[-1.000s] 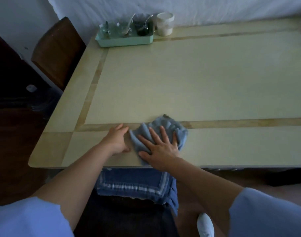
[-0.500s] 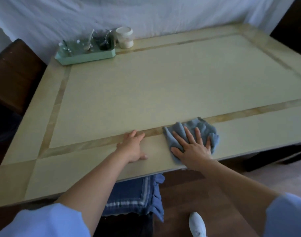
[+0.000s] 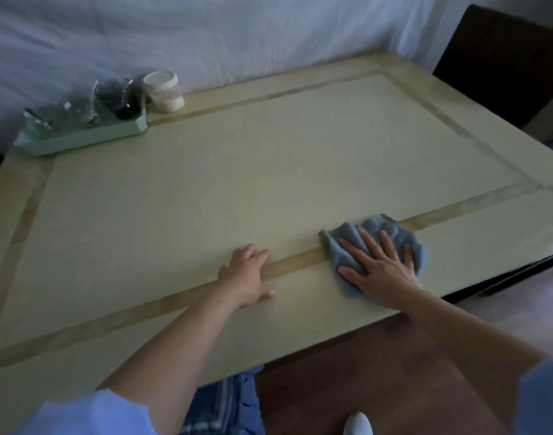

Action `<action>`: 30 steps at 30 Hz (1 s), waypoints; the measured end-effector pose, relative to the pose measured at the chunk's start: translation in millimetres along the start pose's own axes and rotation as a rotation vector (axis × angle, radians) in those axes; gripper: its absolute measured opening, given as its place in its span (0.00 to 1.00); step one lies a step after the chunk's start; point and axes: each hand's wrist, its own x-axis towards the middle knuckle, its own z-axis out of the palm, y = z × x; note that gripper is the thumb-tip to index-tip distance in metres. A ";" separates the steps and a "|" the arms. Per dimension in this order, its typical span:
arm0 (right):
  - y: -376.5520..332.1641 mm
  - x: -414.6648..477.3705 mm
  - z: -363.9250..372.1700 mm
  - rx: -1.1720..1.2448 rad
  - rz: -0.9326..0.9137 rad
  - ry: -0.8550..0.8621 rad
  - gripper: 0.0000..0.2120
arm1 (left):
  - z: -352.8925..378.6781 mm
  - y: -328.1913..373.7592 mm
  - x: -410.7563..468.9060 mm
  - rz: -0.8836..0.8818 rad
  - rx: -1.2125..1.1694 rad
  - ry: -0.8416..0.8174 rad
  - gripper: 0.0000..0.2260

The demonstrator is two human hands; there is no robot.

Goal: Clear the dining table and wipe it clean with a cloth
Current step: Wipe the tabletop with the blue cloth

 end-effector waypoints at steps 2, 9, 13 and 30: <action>6.7 14.4 -6.8 0.008 0.079 -0.005 0.28 | -2.8 8.6 9.9 -0.008 0.002 0.009 0.38; -62.9 38.1 0.4 -0.022 -0.218 0.019 0.28 | -2.8 24.5 44.1 -0.065 -0.021 0.064 0.41; -26.3 30.6 -4.0 -0.048 -0.274 0.014 0.27 | 0.5 37.6 51.2 -0.059 -0.030 0.029 0.44; 132.3 -7.3 -32.7 0.029 -0.088 0.059 0.26 | 25.6 182.0 107.9 0.127 0.063 -0.037 0.44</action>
